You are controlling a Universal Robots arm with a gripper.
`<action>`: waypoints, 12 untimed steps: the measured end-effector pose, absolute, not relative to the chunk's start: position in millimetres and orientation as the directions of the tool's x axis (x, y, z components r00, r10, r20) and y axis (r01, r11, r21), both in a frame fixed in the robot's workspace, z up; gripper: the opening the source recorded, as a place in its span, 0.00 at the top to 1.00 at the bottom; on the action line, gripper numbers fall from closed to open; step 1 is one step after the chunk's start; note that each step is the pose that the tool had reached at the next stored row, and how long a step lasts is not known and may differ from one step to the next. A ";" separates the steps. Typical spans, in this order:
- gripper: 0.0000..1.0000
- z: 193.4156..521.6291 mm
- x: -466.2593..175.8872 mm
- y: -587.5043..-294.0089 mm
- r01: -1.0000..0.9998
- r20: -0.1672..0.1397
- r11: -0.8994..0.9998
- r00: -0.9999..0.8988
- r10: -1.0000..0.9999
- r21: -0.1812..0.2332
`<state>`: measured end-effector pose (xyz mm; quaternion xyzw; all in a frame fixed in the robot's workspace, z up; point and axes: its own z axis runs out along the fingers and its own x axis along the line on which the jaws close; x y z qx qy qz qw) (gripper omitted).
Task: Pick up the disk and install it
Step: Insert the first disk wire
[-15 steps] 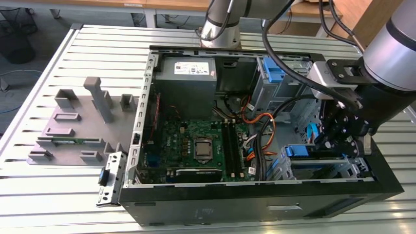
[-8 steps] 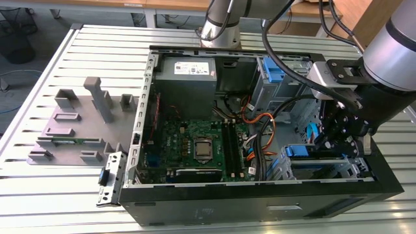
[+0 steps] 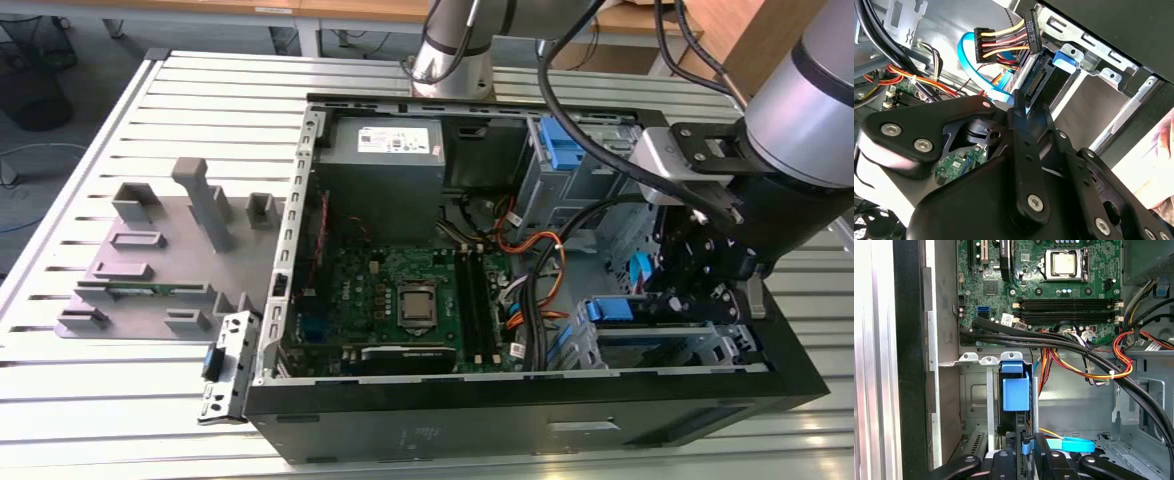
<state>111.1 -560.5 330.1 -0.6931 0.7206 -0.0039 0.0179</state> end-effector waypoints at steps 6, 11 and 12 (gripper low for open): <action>0.71 334.3 111.1 -560.5 -0.999 -0.020 0.039 -0.039 -0.999 -0.031; 0.71 341.7 111.1 -560.6 -0.999 -0.020 0.039 -0.039 -0.999 -0.031; 0.71 341.7 111.1 -560.5 -0.999 -0.020 0.039 -0.039 -0.999 -0.031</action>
